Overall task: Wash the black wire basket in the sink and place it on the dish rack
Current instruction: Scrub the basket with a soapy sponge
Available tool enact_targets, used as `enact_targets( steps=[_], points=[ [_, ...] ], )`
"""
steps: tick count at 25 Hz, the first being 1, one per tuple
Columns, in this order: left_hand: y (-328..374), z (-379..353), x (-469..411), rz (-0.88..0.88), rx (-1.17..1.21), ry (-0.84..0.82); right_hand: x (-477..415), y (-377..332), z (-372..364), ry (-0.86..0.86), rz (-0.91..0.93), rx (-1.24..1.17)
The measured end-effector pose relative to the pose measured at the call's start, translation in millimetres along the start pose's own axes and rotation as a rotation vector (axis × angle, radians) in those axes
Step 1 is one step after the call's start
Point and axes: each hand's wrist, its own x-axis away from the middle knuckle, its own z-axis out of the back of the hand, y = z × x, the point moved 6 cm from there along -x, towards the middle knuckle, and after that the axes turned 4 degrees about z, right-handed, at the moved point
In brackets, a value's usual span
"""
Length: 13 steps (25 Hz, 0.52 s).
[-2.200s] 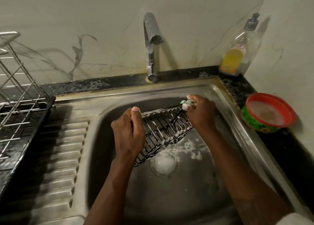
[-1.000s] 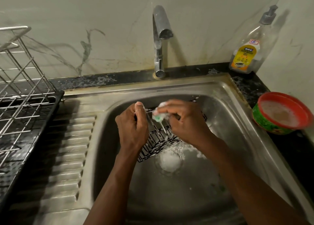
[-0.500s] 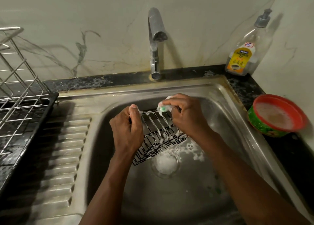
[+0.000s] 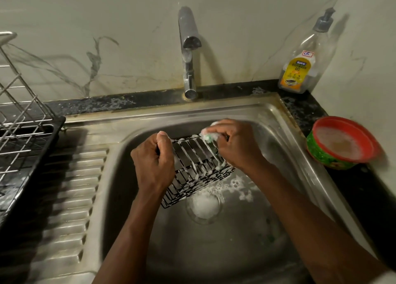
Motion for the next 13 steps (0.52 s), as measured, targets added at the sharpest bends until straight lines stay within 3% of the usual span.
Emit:
enact_targets(
  steps=[7,13],
  points=[
    [8.2,-0.7,1.0,-0.008,-0.036,-0.006,51.1,0.3,25.8,-0.073,-0.038,-0.07],
    [0.8,1.5,0.1,0.019,-0.054,-0.021,-0.6,12.5,1.1,0.071,-0.097,0.03]
  ],
)
